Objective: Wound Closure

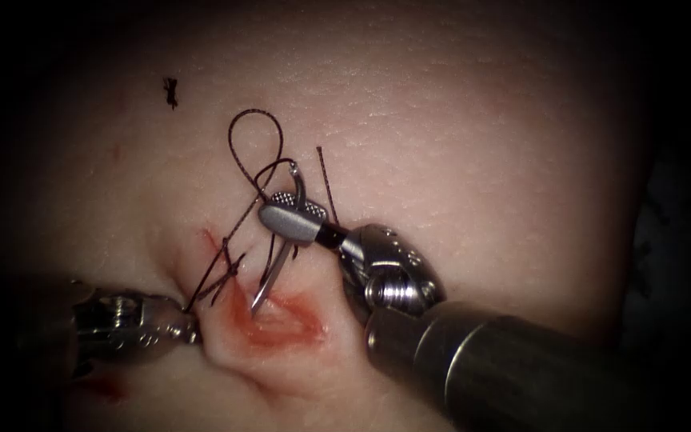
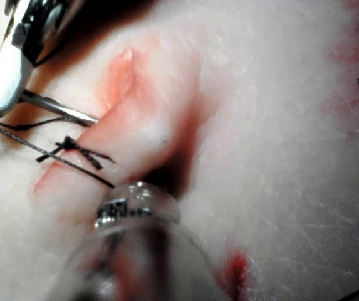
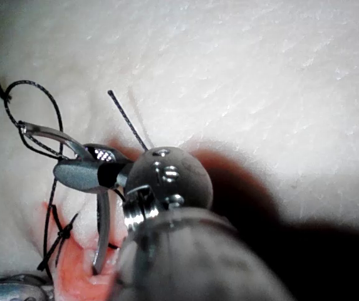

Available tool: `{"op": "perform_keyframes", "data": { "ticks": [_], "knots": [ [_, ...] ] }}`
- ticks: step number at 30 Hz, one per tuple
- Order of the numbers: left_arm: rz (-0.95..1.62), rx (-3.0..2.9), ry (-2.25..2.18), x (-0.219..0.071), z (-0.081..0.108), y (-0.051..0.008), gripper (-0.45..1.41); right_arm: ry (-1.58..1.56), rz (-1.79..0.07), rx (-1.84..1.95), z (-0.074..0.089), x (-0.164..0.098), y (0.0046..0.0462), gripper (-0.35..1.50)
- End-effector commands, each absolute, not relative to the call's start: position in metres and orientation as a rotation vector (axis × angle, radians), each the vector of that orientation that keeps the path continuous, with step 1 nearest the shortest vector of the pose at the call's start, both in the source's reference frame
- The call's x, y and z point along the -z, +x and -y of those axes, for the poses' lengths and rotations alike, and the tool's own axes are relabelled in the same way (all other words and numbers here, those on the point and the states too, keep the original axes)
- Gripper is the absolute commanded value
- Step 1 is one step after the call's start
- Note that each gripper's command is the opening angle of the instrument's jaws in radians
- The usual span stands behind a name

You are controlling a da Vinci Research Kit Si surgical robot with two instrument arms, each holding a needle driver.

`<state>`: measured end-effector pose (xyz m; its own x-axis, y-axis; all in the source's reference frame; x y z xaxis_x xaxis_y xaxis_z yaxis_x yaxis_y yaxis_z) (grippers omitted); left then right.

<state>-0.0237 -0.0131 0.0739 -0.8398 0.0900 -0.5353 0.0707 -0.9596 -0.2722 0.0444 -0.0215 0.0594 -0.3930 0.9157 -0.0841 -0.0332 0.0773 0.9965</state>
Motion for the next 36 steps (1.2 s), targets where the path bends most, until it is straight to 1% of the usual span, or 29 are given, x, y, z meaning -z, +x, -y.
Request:
{"op": "perform_keyframes", "data": {
  "ticks": [1, 12, 20, 27, 36],
  "knots": [
    [0.449, -2.97, -0.887, -0.0747, 0.0138, -0.0241, -0.45, 0.925, -1.523, -1.44, 0.022, -0.06, 0.0453, -0.35],
    [0.447, -2.974, -0.888, -0.0747, 0.0138, -0.0243, -0.45, 1.097, -1.519, -1.523, 0.0221, -0.0603, 0.0456, -0.35],
    [0.447, -2.975, -0.889, -0.0747, 0.0138, -0.0242, -0.45, 1.162, -1.545, -1.516, 0.0226, -0.0604, 0.0466, -0.35],
    [0.447, -2.974, -0.888, -0.0747, 0.0138, -0.0243, -0.45, 1.312, -1.489, -1.573, 0.0234, -0.0605, 0.0468, -0.35],
    [0.445, -2.98, -0.891, -0.0747, 0.0138, -0.0243, -0.45, 1.389, -1.448, -1.596, 0.0245, -0.0599, 0.0473, -0.35]
  ]
}}
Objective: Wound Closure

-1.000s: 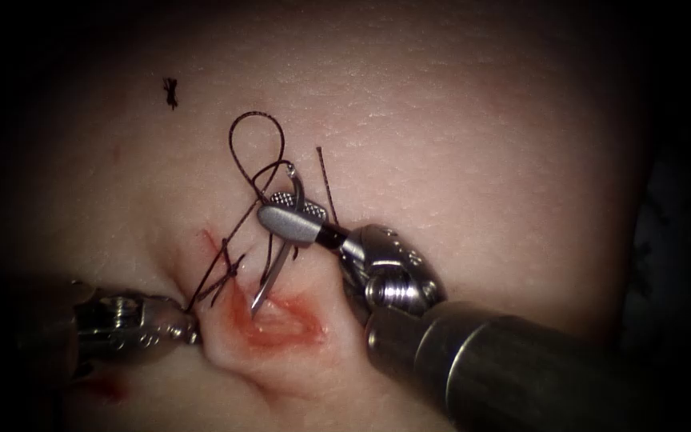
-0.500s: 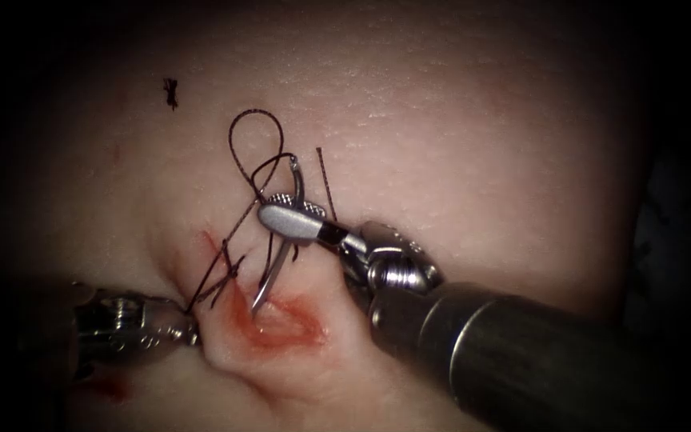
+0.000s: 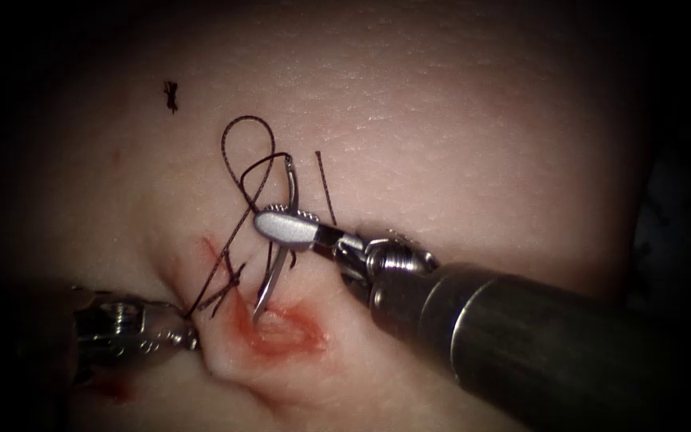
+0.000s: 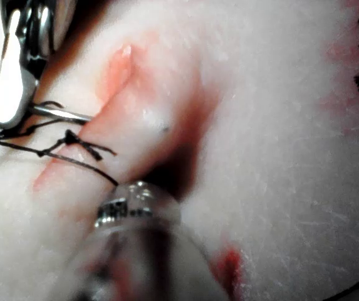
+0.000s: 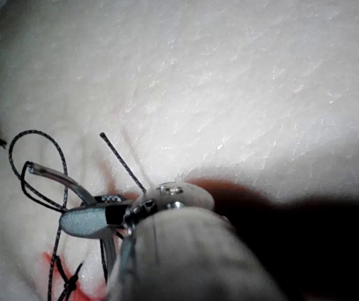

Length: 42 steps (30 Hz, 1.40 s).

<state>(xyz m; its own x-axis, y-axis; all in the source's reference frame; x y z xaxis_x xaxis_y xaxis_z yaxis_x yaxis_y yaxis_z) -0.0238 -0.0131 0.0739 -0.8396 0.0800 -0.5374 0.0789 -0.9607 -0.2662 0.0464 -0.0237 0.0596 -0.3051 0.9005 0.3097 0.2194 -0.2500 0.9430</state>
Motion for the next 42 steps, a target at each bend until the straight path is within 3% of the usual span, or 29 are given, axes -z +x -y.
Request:
{"op": "perform_keyframes", "data": {
  "ticks": [1, 17, 18, 19, 20, 22, 32, 36, 39, 42],
  "knots": [
    [0.445, -2.98, -0.891, -0.075, 0.014, -0.0243, -0.45, 1.391, -1.448, -1.593, 0.025, -0.06, 0.0474, -0.35],
    [0.445, -2.979, -0.889, -0.074, 0.014, -0.0242, -0.45, 1.352, -1.481, -1.589, 0.025, -0.059, 0.0479, -0.35],
    [0.445, -2.979, -0.888, -0.074, 0.014, -0.0241, -0.45, 1.294, -1.575, -1.584, 0.024, -0.059, 0.0478, 0.41],
    [0.445, -2.979, -0.887, -0.074, 0.014, -0.024, -0.45, 1.258, -1.616, -1.587, 0.023, -0.059, 0.0476, 0.93],
    [0.442, -2.978, -0.889, -0.074, 0.014, -0.0239, -0.45, 1.205, -1.66, -1.589, 0.022, -0.059, 0.0472, 1.3],
    [0.438, -2.974, -0.893, -0.074, 0.014, -0.0238, -0.45, 1.103, -1.681, -1.601, 0.02, -0.06, 0.0464, 1.45],
    [0.352, -2.968, -1.066, -0.071, 0.015, -0.0218, -0.45, 0.888, -1.629, -1.457, 0.013, -0.062, 0.0382, 1.31],
    [0.286, -2.923, -1.294, -0.071, 0.014, -0.0218, -0.13, 0.821, -1.538, -1.387, 0.011, -0.063, 0.0365, 1.46],
    [0.254, -2.892, -1.417, -0.071, 0.014, -0.0219, -0.03, 0.82, -1.541, -1.359, 0.011, -0.063, 0.0365, 1.46],
    [0.237, -2.92, -1.495, -0.071, 0.014, -0.0219, 0.21, 0.804, -1.562, -1.301, 0.011, -0.063, 0.0364, 1.46]
  ]
}}
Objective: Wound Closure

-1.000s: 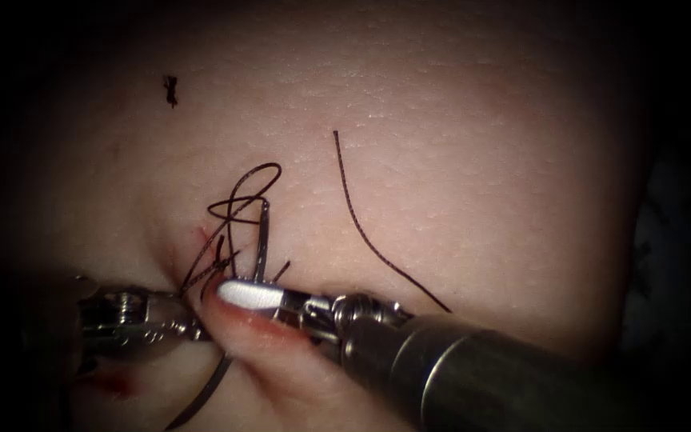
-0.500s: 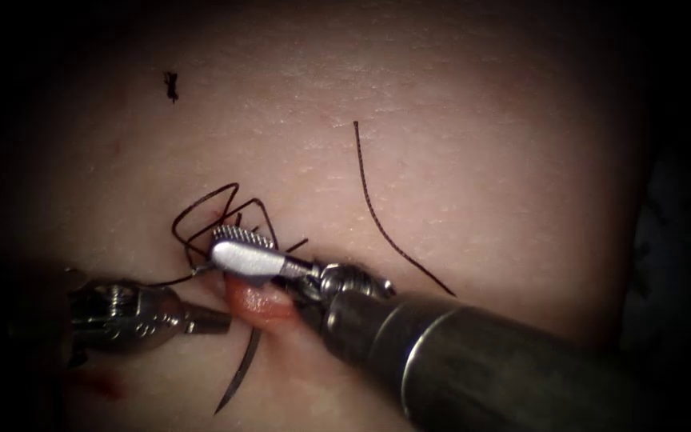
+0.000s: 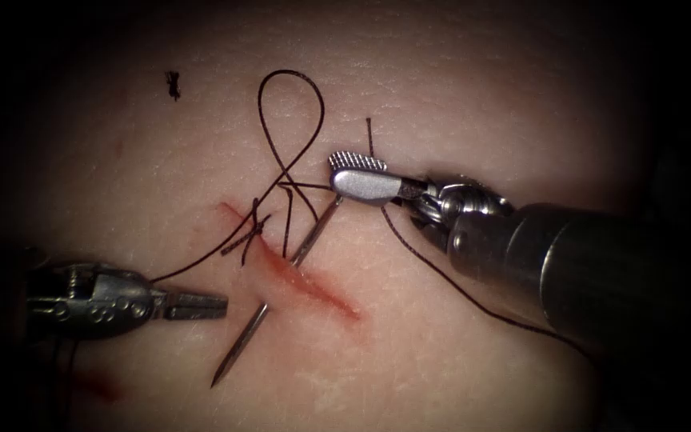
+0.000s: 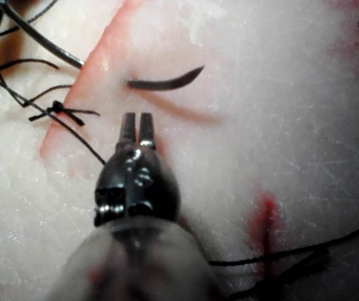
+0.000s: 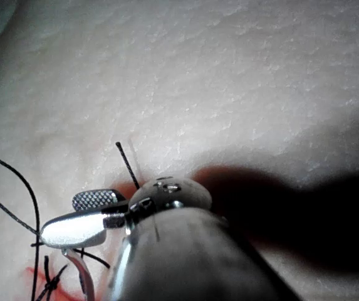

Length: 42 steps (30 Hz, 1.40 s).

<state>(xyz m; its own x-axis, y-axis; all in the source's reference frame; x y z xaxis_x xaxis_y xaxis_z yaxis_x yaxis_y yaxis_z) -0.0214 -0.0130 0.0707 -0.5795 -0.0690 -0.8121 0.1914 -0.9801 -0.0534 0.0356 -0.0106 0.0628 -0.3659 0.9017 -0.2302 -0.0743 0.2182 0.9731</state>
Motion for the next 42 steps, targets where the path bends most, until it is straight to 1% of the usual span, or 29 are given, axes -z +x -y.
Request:
{"op": "perform_keyframes", "data": {
  "ticks": [1, 3, 5, 6, 10, 15, 19, 20, 25, 28, 36, 42],
  "knots": [
    [-0.205, 2.637, 1.361, -0.0716, 0.0137, -0.0218, 0.26, 0.778, -1.575, -1.261, 0.0111, -0.0635, 0.0364, 1.43],
    [-0.192, 2.586, 1.368, -0.0718, 0.0138, -0.0217, 0.36, 0.748, -1.611, -1.148, 0.011, -0.0636, 0.0364, 1.33],
    [-0.188, 2.532, 1.385, -0.072, 0.0138, -0.0215, 0.41, 0.705, -1.589, -1.033, 0.0107, -0.0637, 0.0364, 1.33],
    [-0.176, 2.483, 1.393, -0.0721, 0.0139, -0.0213, 0.42, 0.668, -1.531, -0.937, 0.0106, -0.0639, 0.0363, 1.31],
    [-0.147, 2.386, 1.405, -0.0722, 0.0138, -0.0212, 0.49, 0.646, -1.527, -0.856, 0.0105, -0.0643, 0.036, 1.28],
    [-0.087, 2.265, 1.404, -0.072, 0.0139, -0.0216, 0.51, 0.634, -1.54, -0.831, 0.0103, -0.0648, 0.0351, 1.25],
    [-0.077, 2.162, 1.423, -0.0718, 0.0142, -0.0222, 0.47, 0.615, -1.536, -0.843, 0.01, -0.0655, 0.0332, 1.21],
    [-0.092, 2.143, 1.415, -0.072, 0.0144, -0.0226, 0.49, 0.613, -1.544, -0.848, 0.0099, -0.0656, 0.0325, 1.26],
    [-0.118, 2.122, 1.399, -0.0723, 0.0143, -0.0235, 0.58, 0.61, -1.569, -0.865, 0.0095, -0.0652, 0.0314, 1.36],
    [-0.124, 2.118, 1.393, -0.0724, 0.0141, -0.0238, 0.58, 0.6, -1.559, -0.881, 0.0095, -0.0648, 0.0313, 1.45],
    [-0.225, 2.096, 1.293, -0.0726, 0.0142, -0.0246, 0.58, 0.597, -1.561, -0.878, 0.0099, -0.0648, 0.0317, 1.48],
    [-0.28, 2.073, 1.222, -0.0733, 0.0147, -0.0249, 0.49, 0.594, -1.564, -0.87, 0.0105, -0.065, 0.0319, 1.48]
  ]
}}
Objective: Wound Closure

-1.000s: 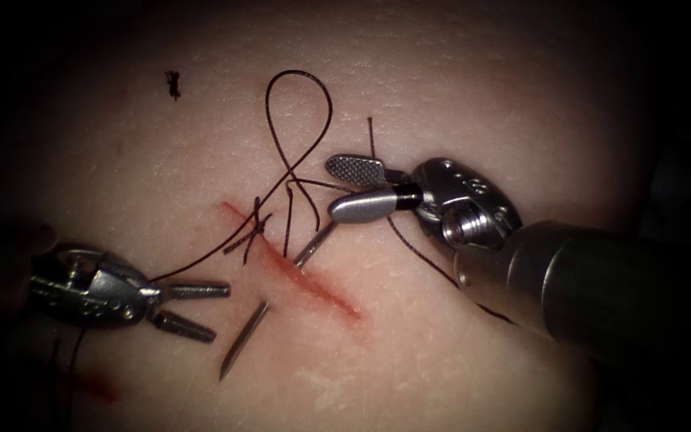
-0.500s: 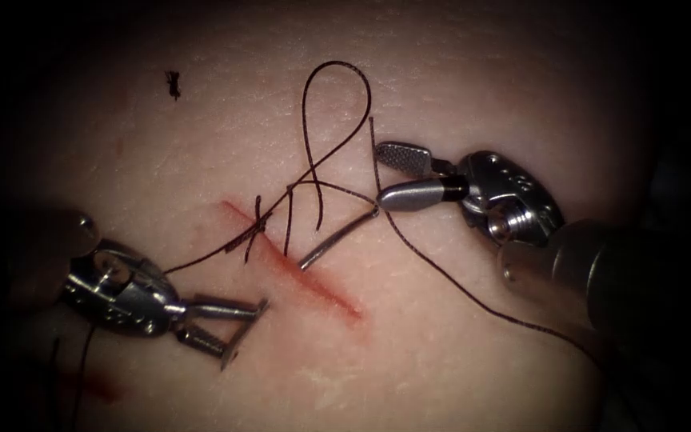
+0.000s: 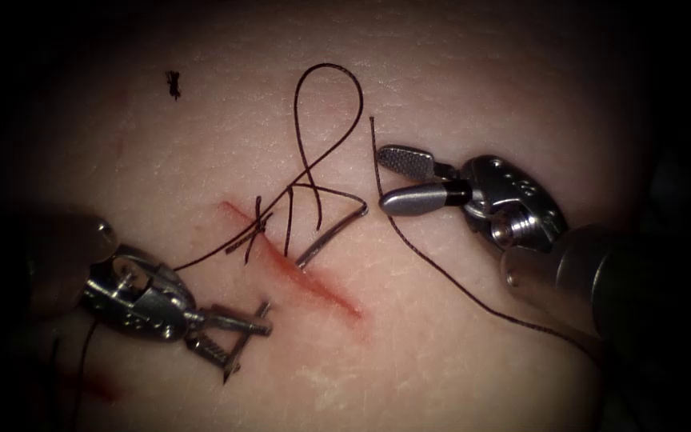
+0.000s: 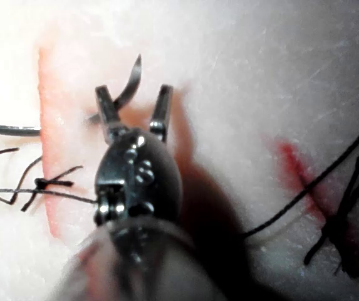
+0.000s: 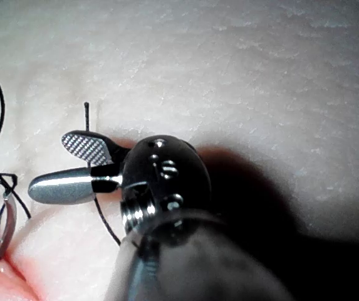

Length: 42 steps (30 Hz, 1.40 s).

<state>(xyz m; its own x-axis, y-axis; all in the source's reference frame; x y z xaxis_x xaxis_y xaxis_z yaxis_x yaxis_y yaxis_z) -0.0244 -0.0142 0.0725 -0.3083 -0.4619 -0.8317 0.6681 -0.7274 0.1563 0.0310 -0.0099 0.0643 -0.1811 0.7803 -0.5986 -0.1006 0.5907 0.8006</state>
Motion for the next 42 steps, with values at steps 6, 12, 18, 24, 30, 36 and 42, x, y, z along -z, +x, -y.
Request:
{"op": "perform_keyframes", "data": {
  "ticks": [6, 12, 18, 24, 30, 36, 42],
  "knots": [
    [-0.329, 2.057, 1.16, -0.074, 0.014, -0.0253, 0.42, 0.586, -1.567, -0.857, 0.012, -0.066, 0.0321, 1.48],
    [-0.316, 2.07, 1.15, -0.073, 0.012, -0.026, 0.07, 0.604, -1.568, -0.864, 0.013, -0.066, 0.0322, 1.46],
    [-0.318, 2.193, 1.175, -0.073, 0.012, -0.0263, -0.45, 0.609, -1.573, -0.865, 0.014, -0.067, 0.032, 1.45],
    [-0.481, 2.365, 1.263, -0.071, 0.013, -0.026, -0.45, 0.621, -1.574, -0.864, 0.014, -0.066, 0.032, 1.43],
    [-0.731, 2.395, 1.412, -0.069, 0.014, -0.026, -0.45, 0.628, -1.575, -0.86, 0.015, -0.066, 0.0317, 1.43],
    [-0.959, 2.353, 1.622, -0.065, 0.014, -0.0254, -0.45, 0.633, -1.578, -0.857, 0.015, -0.066, 0.0317, 1.43],
    [-1.269, 2.284, 1.715, -0.06, 0.015, -0.0244, -0.45, 0.652, -1.536, -0.837, 0.015, -0.065, 0.0321, 1.45]
  ]
}}
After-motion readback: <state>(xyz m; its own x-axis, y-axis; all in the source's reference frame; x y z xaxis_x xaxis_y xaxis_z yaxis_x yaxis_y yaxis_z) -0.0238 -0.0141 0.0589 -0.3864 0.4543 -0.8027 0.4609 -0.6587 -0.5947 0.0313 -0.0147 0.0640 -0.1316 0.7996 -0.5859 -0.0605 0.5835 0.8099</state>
